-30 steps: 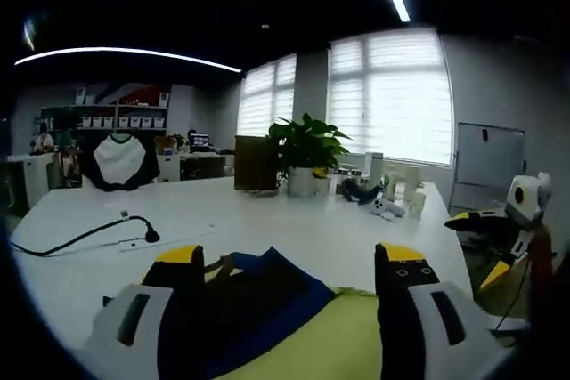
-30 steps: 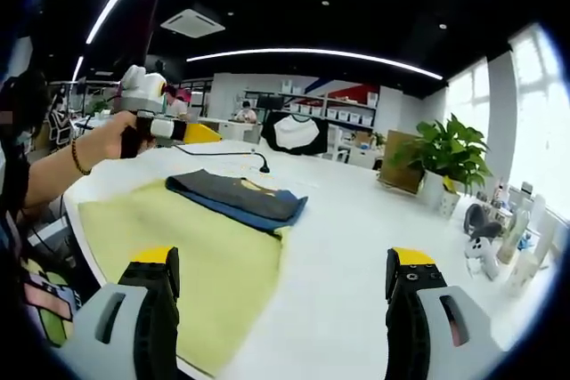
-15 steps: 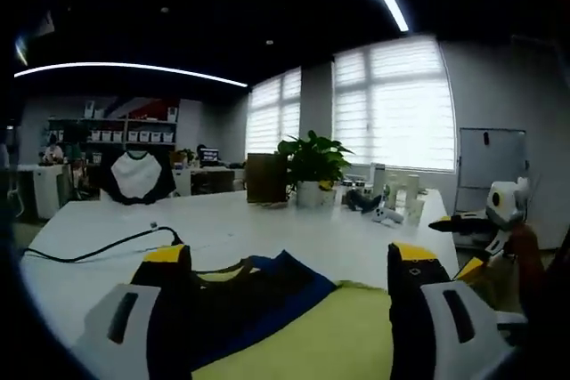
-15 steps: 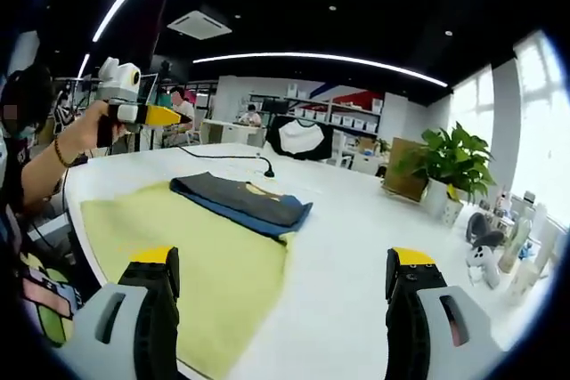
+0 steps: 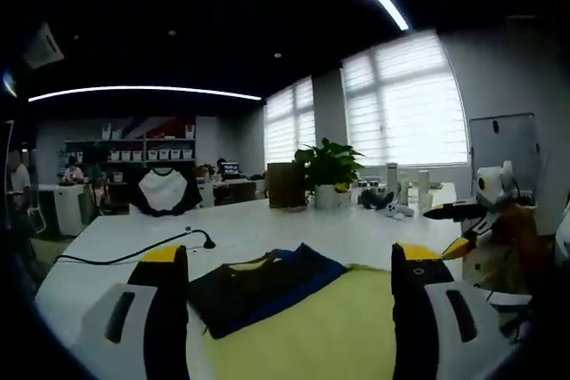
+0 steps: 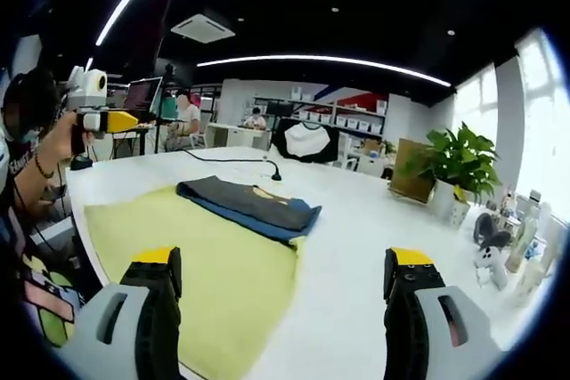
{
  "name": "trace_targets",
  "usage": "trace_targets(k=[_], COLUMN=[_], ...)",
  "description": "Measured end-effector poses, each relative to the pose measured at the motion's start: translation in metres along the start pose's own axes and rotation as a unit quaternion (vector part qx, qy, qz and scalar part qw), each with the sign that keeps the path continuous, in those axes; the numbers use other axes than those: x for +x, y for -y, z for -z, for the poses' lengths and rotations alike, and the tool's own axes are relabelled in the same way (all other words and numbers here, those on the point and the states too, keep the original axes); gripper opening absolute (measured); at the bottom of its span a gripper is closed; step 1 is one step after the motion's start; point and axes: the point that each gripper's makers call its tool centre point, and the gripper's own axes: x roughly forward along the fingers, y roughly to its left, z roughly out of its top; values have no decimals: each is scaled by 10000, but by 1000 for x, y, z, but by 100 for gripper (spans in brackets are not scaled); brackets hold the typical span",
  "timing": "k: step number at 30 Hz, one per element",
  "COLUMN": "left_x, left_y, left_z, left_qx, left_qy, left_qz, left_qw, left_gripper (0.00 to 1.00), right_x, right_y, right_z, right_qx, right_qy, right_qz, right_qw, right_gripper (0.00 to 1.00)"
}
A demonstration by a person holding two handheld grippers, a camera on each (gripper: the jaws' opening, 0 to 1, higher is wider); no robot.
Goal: Fold the garment on the visible template until the final outline fits inside the template.
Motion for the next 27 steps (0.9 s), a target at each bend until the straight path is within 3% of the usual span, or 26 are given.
trace_targets(k=[6,16,27], left_x=[-22,-48,-65], left_y=[9,5,6], left_z=[2,40,88], left_qx=[15,125,60], left_qy=[84,-473,-1055], left_qz=[11,-71,-72], left_qw=[10000,9988,9944], left_gripper=[100,99,96], right_x=[-1,2,-8], right_y=[-7,-12,-8], right_z=[-4,6,39], right_qx=[-144,-196,-373], right_qy=[-44,-339,-919], right_qz=[-72,-234,-427], right_qw=[9999,9990,9942], right_gripper=[98,97,97])
